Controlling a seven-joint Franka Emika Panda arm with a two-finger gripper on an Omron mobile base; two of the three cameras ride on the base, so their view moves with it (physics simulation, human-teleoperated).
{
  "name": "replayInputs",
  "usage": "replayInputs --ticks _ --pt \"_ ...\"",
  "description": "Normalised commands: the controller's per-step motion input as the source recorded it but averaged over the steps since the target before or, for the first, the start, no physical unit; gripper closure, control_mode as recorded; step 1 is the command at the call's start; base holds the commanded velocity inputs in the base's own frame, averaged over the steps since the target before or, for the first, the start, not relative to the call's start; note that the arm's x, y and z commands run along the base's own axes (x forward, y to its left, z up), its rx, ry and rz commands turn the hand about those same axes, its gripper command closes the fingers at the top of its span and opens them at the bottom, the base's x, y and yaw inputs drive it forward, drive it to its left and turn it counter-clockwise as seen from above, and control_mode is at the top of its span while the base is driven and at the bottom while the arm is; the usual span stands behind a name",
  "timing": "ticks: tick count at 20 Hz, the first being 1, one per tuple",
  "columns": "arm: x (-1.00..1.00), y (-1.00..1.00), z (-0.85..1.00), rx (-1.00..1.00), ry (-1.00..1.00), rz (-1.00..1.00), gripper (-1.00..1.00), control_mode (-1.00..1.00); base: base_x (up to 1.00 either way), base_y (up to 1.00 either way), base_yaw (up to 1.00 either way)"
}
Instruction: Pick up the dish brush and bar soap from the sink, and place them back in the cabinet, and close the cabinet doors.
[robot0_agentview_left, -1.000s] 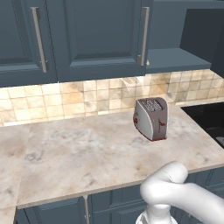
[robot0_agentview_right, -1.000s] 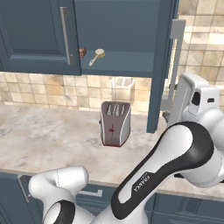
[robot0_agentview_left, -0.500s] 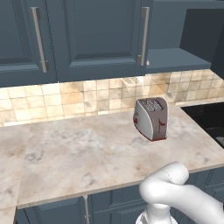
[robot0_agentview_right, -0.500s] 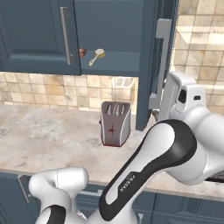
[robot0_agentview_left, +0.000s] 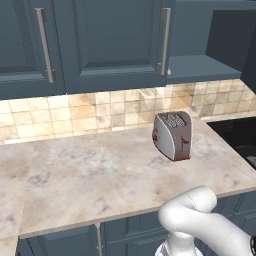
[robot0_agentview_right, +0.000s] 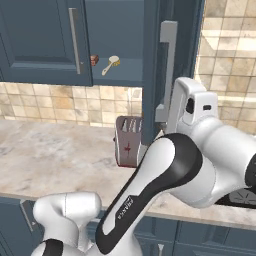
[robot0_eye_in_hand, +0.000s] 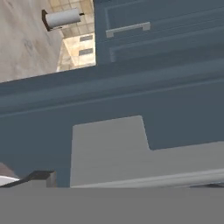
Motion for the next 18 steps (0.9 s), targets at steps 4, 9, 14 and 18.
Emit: replayInputs --ticks 4,9,14,18 --pt "0.0 0.44 0.01 0.0 0.0 0.0 -1.0 -1.0 0.0 0.0 0.0" --pt "0.0 0.42 0.0 0.0 0.0 0.0 -1.0 -1.0 0.0 0.0 0.0" --pt "0.0 0.37 0.0 0.0 0.0 0.0 -1.0 -1.0 0.0 0.0 0.0" --pt "0.0 0.39 0.0 0.0 0.0 0.0 -1.0 -1.0 0.0 0.0 0.0"
